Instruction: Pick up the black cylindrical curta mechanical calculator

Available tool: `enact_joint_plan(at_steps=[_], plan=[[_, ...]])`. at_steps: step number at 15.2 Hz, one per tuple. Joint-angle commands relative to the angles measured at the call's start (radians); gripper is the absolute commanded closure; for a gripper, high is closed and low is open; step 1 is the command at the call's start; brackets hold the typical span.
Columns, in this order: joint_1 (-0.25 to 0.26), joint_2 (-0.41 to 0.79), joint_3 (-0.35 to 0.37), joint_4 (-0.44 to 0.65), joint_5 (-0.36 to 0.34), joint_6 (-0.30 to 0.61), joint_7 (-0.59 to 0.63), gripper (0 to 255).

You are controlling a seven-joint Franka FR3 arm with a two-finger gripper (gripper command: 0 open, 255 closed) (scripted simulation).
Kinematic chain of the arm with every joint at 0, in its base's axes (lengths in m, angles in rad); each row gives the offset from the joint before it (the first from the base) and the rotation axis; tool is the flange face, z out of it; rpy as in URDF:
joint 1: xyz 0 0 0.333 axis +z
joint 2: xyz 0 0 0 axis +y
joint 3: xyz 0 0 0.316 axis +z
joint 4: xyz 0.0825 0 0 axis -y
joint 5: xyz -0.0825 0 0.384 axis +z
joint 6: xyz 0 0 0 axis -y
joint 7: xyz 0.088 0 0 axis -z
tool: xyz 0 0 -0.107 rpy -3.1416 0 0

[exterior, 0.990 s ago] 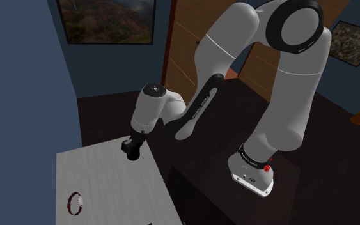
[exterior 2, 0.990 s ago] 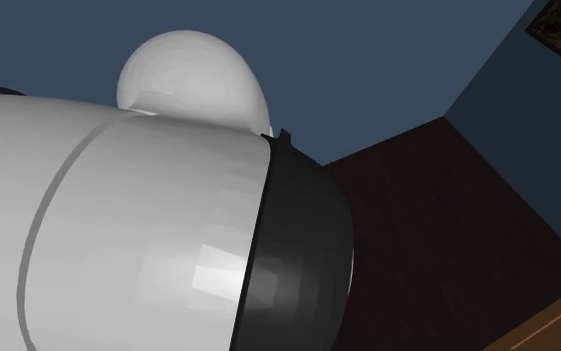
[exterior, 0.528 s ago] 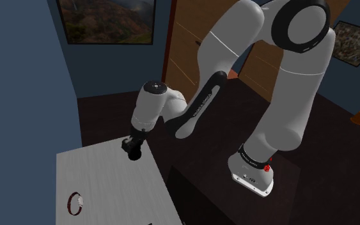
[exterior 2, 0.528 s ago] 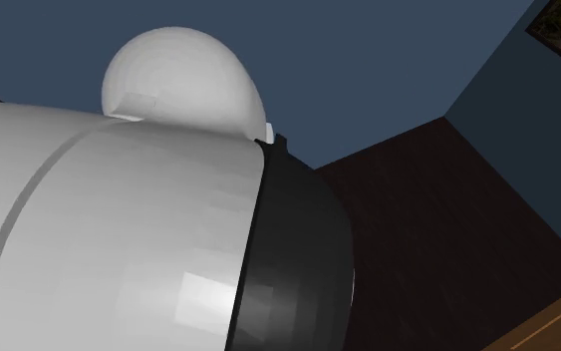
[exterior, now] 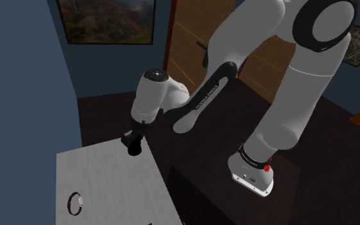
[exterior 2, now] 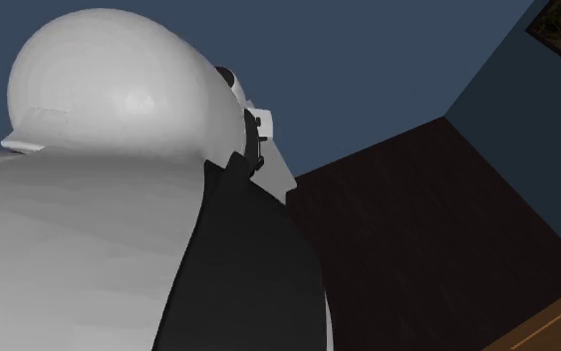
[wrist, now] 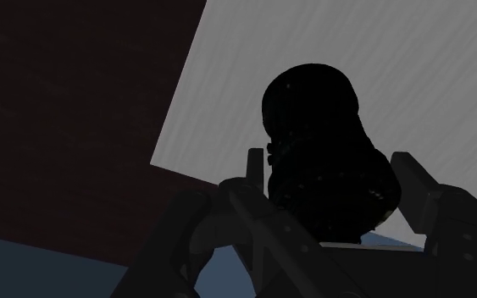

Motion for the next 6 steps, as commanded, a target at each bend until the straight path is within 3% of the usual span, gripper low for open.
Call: enact_joint_plan(at_steps=[1, 4, 6], plan=[[-0.019, -0.028, 0.026, 0.0, 0.047, -0.023, -0.036, 255], [-0.041, -0.072, 0.058, 0.0, 0.117, -0.059, -0.087, 255], [-0.041, -0.075, 0.059, 0.0, 0.121, -0.06, -0.09, 255]])
